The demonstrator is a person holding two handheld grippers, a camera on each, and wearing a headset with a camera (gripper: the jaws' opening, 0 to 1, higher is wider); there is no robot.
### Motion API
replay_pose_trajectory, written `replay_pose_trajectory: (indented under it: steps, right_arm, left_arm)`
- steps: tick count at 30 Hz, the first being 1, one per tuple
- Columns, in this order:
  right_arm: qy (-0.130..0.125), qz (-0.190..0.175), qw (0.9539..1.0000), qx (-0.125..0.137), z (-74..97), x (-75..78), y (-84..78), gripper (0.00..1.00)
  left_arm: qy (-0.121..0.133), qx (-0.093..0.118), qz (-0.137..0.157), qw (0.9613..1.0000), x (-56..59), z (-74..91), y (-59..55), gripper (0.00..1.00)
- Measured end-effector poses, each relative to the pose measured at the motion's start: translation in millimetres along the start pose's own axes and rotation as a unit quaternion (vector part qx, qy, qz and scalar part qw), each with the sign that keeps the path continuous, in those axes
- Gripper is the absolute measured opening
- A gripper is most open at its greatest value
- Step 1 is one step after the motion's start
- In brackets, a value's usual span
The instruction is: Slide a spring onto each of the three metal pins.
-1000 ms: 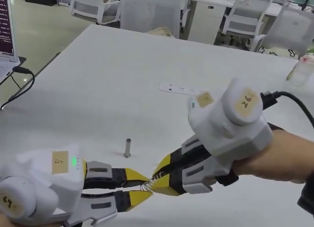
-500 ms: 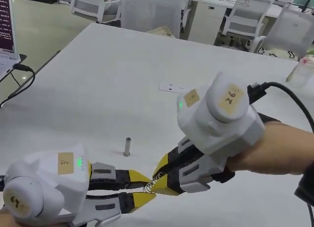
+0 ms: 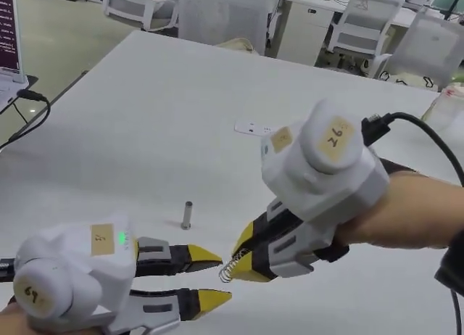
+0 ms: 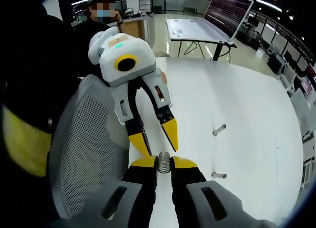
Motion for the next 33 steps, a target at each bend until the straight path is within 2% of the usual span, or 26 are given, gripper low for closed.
replay_pose_trajectory:
  steps: [5,18,24,33]
  right_arm:
    - [-0.019,-0.008,0.9996,-0.02,6.2,12.2,-11.3,0.08]
    - [-0.065,-0.038,0.9962,-0.042,29.6,44.9,-31.8,0.08]
    - [-0.075,-0.041,0.995,-0.051,31.0,58.3,-32.5,0.08]
    - [-0.082,-0.046,0.9933,-0.066,22.0,79.0,-32.4,0.08]
  left_arm:
    - [0.012,0.0,0.012,0.9999,-2.6,6.1,-4.7,0.2]
    - [0.049,-0.004,0.035,0.9981,-10.4,24.1,-17.4,0.28]
    - [0.062,-0.003,0.046,0.997,-11.2,30.5,-22.3,0.31]
    - [0.072,-0.004,0.057,0.9957,-10.4,36.1,-27.5,0.34]
Point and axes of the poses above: the centre of the closed fingertips' face, and the gripper's own axes: z roughly backward along the fingers, x roughly to its right, y roughly out of its top, the point moved 9 cm from there along z, roughly backward along the fingers, and after that the axes turned 6 degrees about -x, right-handed, at the moved point
